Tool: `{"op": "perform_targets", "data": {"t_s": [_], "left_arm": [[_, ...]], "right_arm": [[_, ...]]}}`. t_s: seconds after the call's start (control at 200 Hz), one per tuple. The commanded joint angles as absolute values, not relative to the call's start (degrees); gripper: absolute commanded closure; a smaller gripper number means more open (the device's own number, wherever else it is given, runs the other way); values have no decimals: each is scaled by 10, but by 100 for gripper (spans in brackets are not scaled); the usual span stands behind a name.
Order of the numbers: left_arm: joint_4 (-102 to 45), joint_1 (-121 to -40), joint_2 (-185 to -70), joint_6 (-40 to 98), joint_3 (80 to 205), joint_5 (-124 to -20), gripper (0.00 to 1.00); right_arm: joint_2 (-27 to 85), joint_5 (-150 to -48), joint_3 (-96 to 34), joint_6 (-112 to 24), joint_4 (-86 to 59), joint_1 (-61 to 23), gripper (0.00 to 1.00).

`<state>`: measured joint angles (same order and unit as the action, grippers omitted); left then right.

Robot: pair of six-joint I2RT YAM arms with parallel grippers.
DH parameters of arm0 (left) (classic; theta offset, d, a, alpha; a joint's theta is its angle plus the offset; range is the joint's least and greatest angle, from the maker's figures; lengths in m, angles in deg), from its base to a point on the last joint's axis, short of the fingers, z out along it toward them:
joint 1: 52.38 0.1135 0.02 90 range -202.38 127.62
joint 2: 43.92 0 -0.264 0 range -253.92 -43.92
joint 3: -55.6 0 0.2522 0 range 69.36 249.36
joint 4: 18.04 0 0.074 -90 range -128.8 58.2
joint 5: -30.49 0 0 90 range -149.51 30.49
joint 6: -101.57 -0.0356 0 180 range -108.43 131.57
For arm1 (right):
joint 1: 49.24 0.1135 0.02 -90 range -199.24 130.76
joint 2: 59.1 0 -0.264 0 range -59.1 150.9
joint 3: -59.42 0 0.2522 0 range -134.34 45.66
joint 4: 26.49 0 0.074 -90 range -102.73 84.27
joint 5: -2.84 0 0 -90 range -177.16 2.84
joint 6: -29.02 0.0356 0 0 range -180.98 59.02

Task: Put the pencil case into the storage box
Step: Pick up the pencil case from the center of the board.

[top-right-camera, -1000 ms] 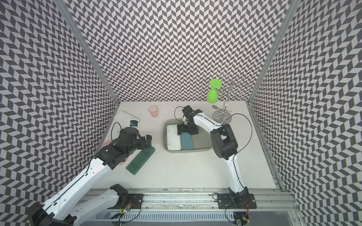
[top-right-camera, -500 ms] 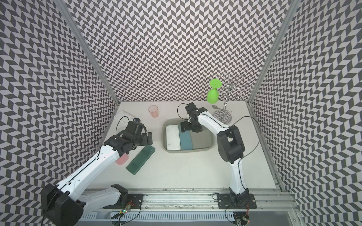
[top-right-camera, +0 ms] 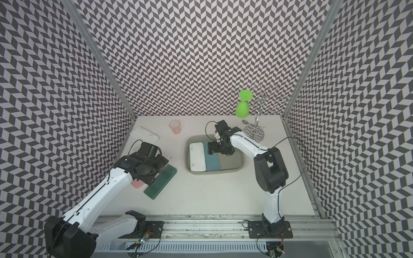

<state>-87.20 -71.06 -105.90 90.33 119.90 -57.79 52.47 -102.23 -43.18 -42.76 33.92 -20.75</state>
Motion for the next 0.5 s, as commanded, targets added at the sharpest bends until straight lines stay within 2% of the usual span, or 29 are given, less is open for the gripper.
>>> {"op": "perform_targets", "data": {"t_s": [0.0, 0.16, 0.3, 0.496], "left_arm": [[-855, -700, -1011, 1077, 1126, -632, 0], [-808, -699, -965, 1228, 1074, -607, 0], [-820, -695, -1023, 1233, 1121, -559, 0], [-828, -688, -1108, 1217, 1179, -556, 0]], "right_arm": [[505, -1040, -425, -433, 308, -204, 1], [500, -1043, -417, -438, 310, -205, 0], [501, -1042, -417, -444, 317, -204, 0], [501, -1039, -422, -447, 327, -204, 0]]}}
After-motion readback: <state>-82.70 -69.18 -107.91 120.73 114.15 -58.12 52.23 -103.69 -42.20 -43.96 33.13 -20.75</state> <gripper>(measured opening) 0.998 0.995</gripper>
